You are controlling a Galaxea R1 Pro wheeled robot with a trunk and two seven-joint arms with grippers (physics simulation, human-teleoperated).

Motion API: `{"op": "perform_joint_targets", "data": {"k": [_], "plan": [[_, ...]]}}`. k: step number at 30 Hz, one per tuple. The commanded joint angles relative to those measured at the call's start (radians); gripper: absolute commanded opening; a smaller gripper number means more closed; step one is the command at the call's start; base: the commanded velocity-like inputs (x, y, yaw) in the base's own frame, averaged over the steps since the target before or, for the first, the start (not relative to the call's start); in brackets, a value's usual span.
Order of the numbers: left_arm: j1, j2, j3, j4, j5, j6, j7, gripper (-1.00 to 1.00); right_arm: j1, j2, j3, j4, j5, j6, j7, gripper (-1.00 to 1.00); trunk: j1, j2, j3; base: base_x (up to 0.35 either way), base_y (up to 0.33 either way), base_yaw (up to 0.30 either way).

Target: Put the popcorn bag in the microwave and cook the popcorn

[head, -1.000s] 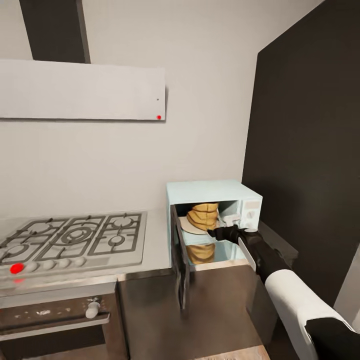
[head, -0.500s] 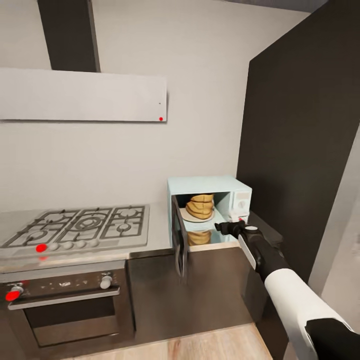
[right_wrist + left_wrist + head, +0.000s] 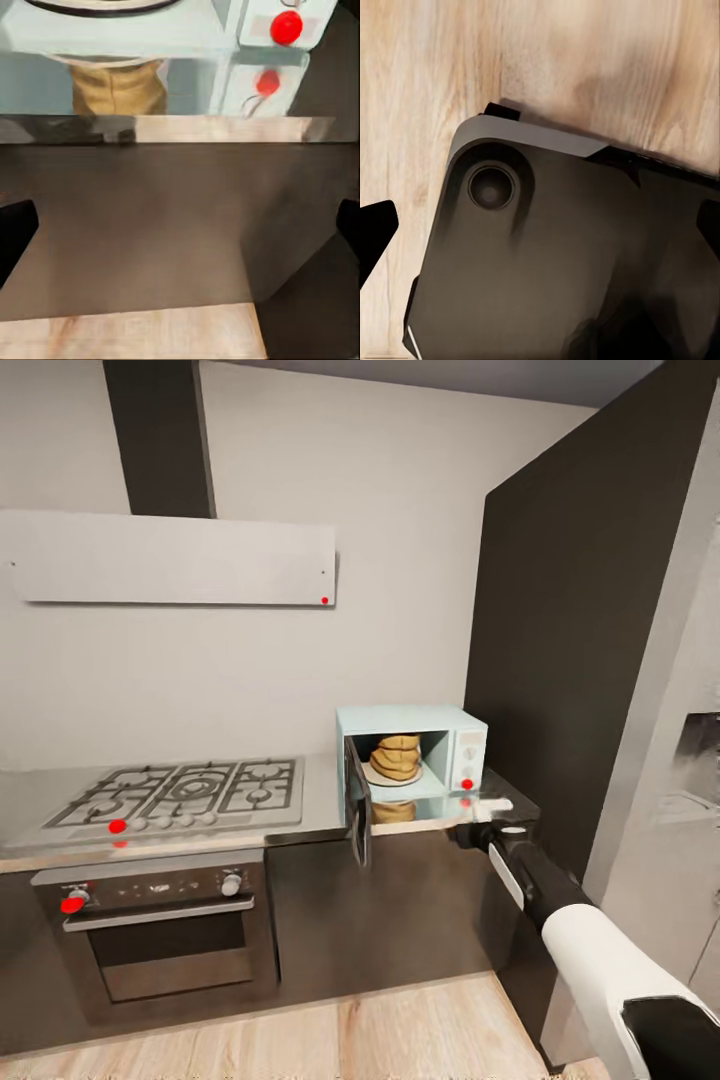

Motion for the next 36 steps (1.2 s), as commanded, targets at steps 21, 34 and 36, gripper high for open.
{"op": "perform_joint_targets", "data": {"k": [21,34,36], "plan": [[0.000,0.017,-0.001,-0.167,0.001,0.013,0.005,1.00,0.376,-0.017,0.012,0.649,0.055,-0.276,0.010,1.00,0.000,-0.001,-0.001,-0.009,0.000,0.000],[0.000,0.023,-0.006,-0.081,-0.002,0.001,0.003,1.00,0.646,-0.016,0.009,0.651,0.039,-0.472,0.014,1.00,0.000,-0.001,-0.001,0.000,0.000,0.000],[0.000,0.021,-0.007,-0.056,-0.005,-0.001,0.003,1.00,0.652,-0.015,0.009,0.651,0.039,-0.475,0.014,1.00,0.000,-0.001,-0.001,0.000,0.000,0.000]]}}
